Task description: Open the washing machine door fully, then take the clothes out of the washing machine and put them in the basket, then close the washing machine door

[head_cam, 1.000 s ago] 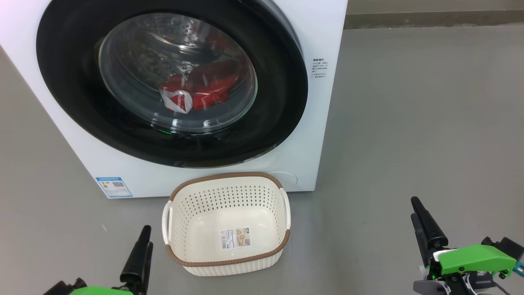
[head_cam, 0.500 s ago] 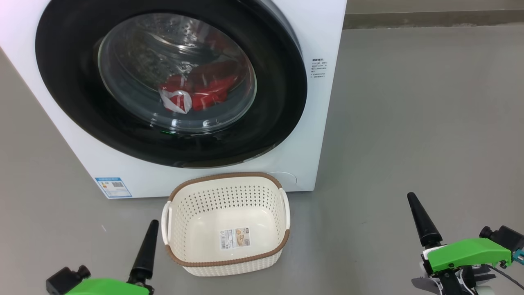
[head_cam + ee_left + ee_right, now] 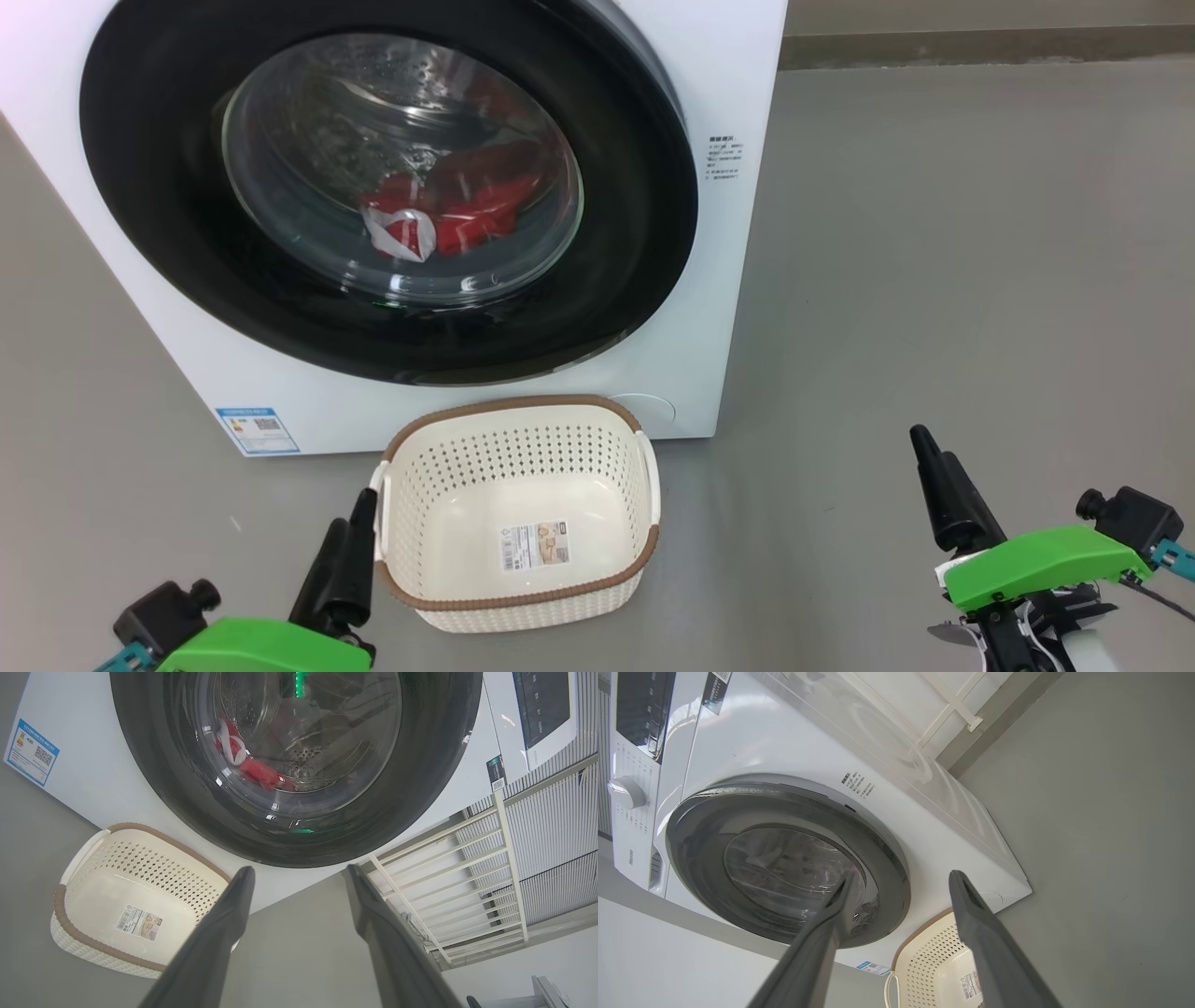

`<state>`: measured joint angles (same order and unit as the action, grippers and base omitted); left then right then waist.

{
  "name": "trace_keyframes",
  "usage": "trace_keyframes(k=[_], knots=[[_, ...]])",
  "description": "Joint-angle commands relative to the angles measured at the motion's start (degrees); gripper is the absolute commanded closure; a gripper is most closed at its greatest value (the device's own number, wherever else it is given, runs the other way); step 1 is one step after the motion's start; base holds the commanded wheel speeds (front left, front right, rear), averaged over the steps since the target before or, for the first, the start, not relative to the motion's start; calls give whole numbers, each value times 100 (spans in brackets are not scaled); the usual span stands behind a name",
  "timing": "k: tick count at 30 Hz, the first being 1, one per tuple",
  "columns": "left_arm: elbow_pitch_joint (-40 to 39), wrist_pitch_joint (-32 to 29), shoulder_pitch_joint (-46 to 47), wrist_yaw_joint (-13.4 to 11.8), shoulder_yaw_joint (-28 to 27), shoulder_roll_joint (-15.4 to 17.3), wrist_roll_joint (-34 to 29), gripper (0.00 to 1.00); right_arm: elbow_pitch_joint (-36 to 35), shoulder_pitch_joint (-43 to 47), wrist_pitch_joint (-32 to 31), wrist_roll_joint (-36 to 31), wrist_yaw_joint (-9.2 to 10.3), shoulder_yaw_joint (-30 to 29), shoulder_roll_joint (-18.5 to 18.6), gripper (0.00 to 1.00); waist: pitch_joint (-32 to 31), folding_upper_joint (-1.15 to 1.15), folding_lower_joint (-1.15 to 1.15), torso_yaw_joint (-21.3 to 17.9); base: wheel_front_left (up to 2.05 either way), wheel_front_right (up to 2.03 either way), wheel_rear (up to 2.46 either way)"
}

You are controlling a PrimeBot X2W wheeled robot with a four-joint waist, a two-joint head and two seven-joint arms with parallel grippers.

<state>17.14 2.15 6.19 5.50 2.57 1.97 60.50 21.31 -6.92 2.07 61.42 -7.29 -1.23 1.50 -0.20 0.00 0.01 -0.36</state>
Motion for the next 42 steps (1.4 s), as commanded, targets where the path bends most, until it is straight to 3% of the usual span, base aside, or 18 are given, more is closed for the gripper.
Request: trace_keyframes(k=[1, 27, 42], knots=[[-171, 80, 297, -46, -45, 52, -276, 0, -103, -323, 92, -265, -18, 74, 64, 0, -9, 0, -1, -4, 0, 0, 0], [163, 503, 606, -178, 216, 57, -1646, 0, 71, -618, 514, -1998, -19, 336, 90, 0, -77, 0, -1, -27, 0, 0, 0], [270, 758, 791, -397, 322, 68, -2594, 0, 352, -849, 768, -3036, -19, 530, 106, 0, -121, 0, -1, -68, 0, 0, 0]])
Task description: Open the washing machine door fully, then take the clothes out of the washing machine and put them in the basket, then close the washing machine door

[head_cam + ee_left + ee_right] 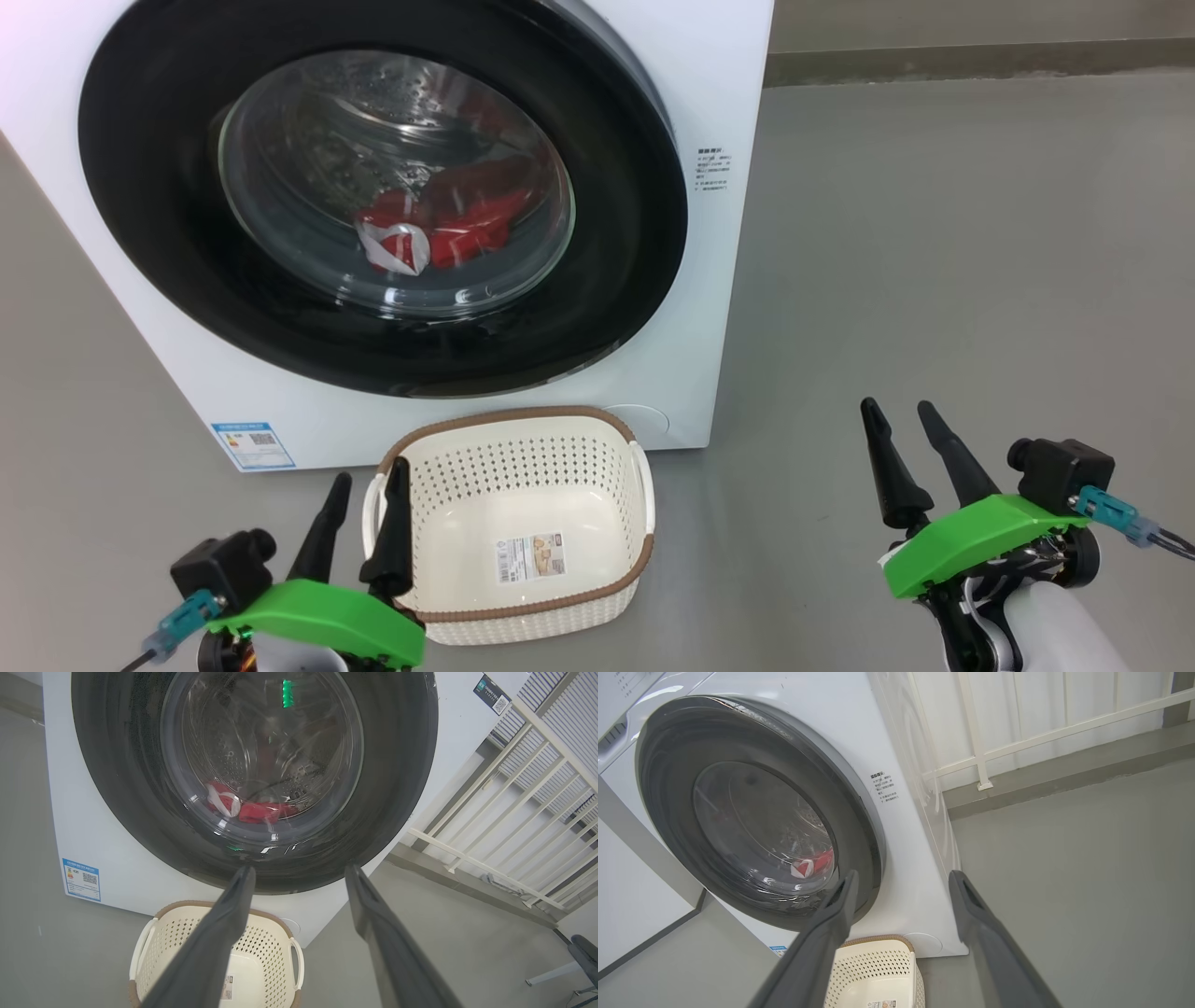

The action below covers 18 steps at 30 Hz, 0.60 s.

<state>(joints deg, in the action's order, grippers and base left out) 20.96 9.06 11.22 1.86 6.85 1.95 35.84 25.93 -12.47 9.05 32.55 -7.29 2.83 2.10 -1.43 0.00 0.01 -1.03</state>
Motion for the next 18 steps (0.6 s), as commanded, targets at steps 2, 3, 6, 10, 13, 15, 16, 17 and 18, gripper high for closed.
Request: trace_keyframes(k=[2, 3, 6, 10, 13, 15, 16, 17, 18], knots=[[-104, 101, 312, -56, -92, 71, -250, 0, -80, -330, 104, -292, -19, 130, 47, 0, 3, 0, 0, -4, 0, 0, 0], [-101, 118, 325, -67, -84, 72, -307, 0, -69, -349, 121, -365, -19, 135, 48, 0, 4, 0, 0, -6, 0, 0, 0], [-92, 152, 350, -87, -66, 73, -423, 0, -55, -382, 155, -505, -19, 142, 50, 0, 4, 0, 0, -5, 0, 0, 0], [-60, 220, 396, -122, -23, 76, -663, 0, -36, -435, 223, -784, -19, 167, 55, 0, -7, 0, 0, -11, 0, 0, 0], [-21, 270, 419, -149, -7, 79, -862, 0, -31, -481, 273, -1004, -19, 182, 58, 0, -13, 0, 0, -23, 0, 0, 0], [5, 304, 441, -165, 3, 80, -1001, 0, -36, -507, 307, -1141, -19, 199, 60, 0, -15, 0, 0, -31, 0, 0, 0], [18, 321, 454, -172, 9, 81, -1069, 0, -40, -518, 323, -1209, -19, 210, 61, 0, -16, 0, 0, -35, 0, 0, 0], [26, 338, 463, -183, 16, 82, -1140, 0, -50, -529, 340, -1277, -19, 221, 62, 0, -14, 0, 0, -39, 0, 0, 0], [31, 355, 471, -197, 26, 82, -1208, 0, -62, -539, 357, -1349, -20, 232, 63, 0, -14, 0, 0, -41, 0, 0, 0]])
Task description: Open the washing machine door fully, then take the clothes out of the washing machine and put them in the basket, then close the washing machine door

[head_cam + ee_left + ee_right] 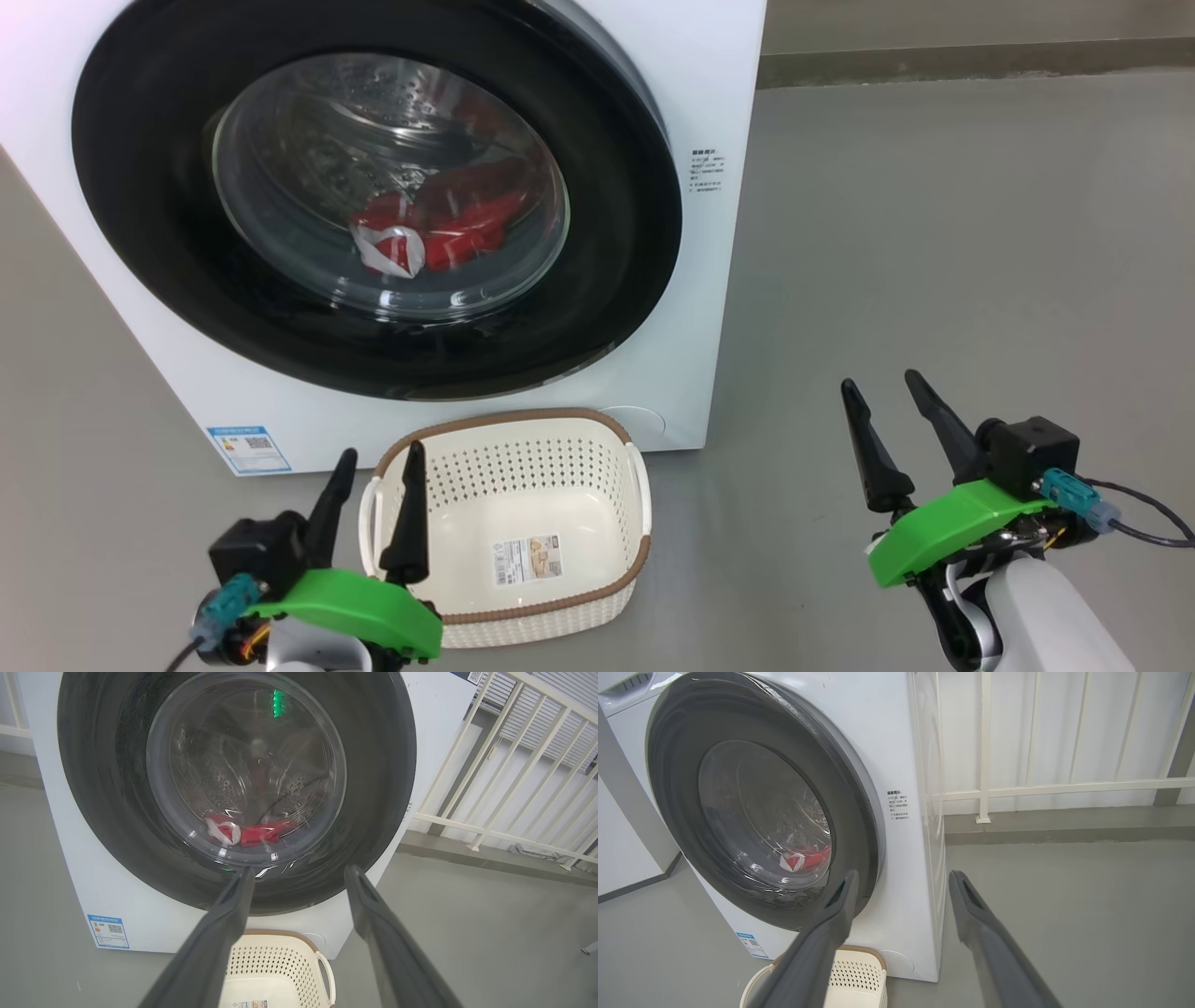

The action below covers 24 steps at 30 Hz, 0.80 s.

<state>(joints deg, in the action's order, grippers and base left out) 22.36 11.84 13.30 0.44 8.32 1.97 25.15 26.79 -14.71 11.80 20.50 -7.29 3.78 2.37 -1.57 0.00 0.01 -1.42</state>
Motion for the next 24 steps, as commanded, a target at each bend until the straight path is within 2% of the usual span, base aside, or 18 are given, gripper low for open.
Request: trace_keyframes(k=[1, 14, 24], knots=[[-98, 94, 272, -69, -104, 81, -205, 0, -168, -324, 98, -210, -20, 151, 37, 0, 0, 0, 0, -3, 0, 0, 0], [47, 314, 420, -209, -44, 91, -950, 0, -25, -438, 318, -1119, -20, 236, 51, 0, -68, 0, 0, -23, 0, 0, 0], [240, 316, 387, -205, -71, 91, -774, 0, 386, -481, 319, -919, -20, 226, 51, 0, -159, 0, 0, 31, 0, 0, 0]])
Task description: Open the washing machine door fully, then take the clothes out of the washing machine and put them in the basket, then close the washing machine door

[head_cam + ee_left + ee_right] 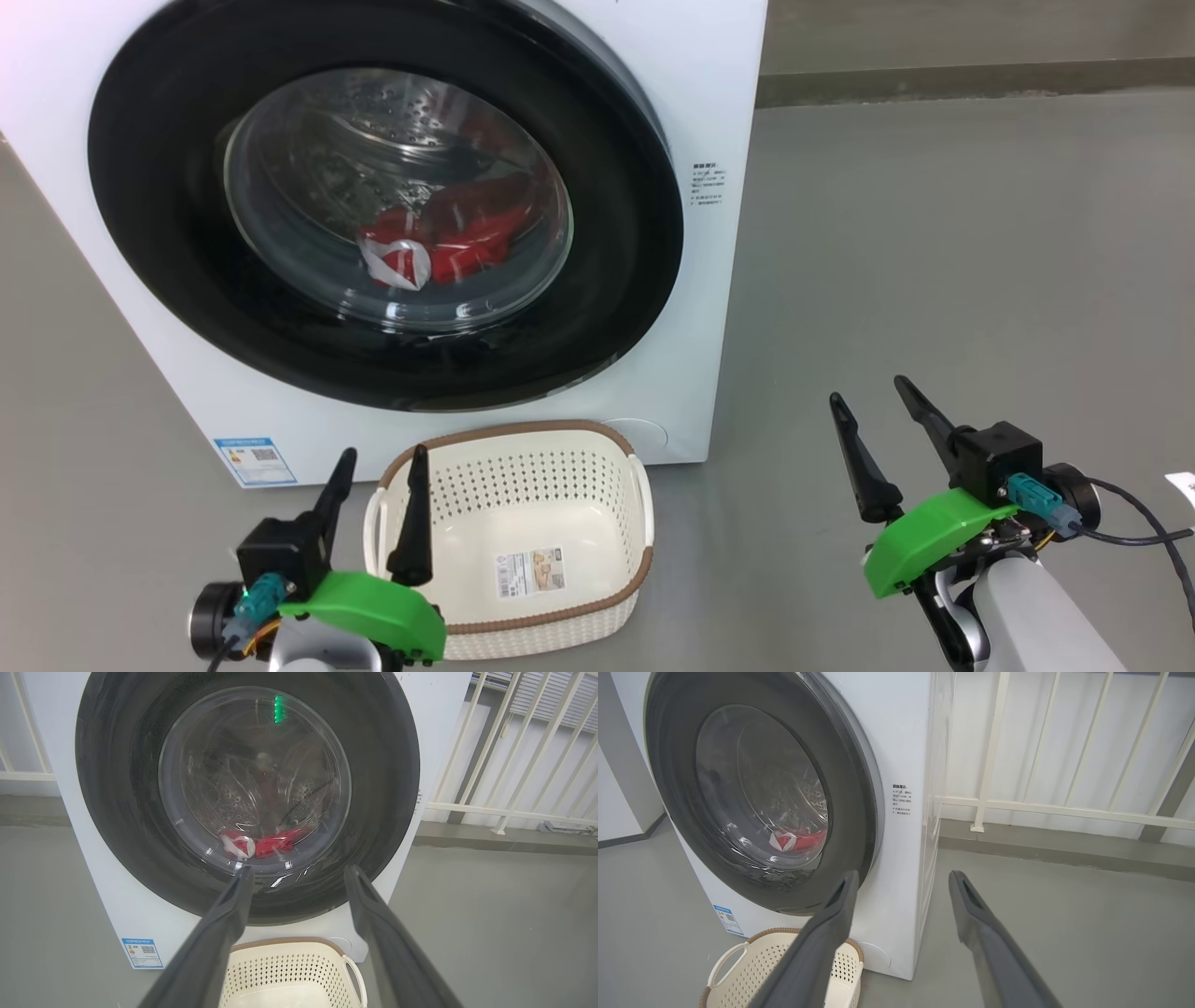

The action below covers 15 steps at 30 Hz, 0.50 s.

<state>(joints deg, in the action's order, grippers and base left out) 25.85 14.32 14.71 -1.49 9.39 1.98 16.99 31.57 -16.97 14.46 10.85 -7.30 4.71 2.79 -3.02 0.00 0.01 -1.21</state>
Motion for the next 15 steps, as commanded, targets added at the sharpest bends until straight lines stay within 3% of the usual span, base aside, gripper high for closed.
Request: trace_keyframes(k=[1, 15], knots=[[-96, 68, 247, -15, -170, 90, 52, 0, -70, -261, 53, 59, -19, 139, 9, 0, -22, 0, 0, 12, 0, 0, 0], [-52, 68, 211, -26, -185, 90, 56, 0, -31, -270, 53, 126, -19, 169, 9, 0, -51, 0, 0, -6, 0, 0, 0]])
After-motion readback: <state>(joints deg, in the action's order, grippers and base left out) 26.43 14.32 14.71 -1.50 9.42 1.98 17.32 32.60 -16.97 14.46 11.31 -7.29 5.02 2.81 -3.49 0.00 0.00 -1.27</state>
